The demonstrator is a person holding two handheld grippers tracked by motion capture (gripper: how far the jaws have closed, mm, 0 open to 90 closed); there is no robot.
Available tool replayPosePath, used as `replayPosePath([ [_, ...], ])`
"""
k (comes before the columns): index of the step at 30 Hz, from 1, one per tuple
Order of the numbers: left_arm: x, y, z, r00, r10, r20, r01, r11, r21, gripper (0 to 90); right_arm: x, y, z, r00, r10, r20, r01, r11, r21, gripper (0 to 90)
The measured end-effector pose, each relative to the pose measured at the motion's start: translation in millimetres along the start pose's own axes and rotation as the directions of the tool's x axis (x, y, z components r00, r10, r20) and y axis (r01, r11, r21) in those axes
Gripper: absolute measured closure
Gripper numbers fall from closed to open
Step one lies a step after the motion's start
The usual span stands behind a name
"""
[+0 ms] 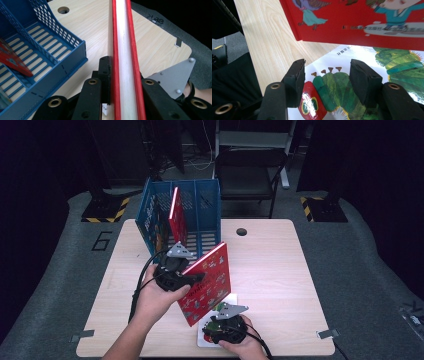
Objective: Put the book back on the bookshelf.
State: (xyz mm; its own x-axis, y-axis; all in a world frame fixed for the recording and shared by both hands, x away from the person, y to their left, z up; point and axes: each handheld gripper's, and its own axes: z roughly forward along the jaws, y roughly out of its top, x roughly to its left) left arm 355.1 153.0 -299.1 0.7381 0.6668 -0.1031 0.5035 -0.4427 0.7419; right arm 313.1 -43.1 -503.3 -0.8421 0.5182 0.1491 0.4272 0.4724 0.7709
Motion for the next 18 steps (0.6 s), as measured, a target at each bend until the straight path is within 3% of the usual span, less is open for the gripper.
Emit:
replayPosePath([
  [9,-3.0,11.6,0.0,0.9999,-0.013,0.005,0.013,0.9997,-0.019,79.2,3.2,-0.5,1.1,1.0,-0.006,-0.003,0.006,1.0,-0.007,44.4],
  [18,-12.6,23.4,5.4,0.9994,0.005,0.034,-0.005,0.9998,-0.019,79.2,5.4,0.3,-0.5,0.999,0.045,-0.006,-0.045,0.997,-0.063,42.4],
])
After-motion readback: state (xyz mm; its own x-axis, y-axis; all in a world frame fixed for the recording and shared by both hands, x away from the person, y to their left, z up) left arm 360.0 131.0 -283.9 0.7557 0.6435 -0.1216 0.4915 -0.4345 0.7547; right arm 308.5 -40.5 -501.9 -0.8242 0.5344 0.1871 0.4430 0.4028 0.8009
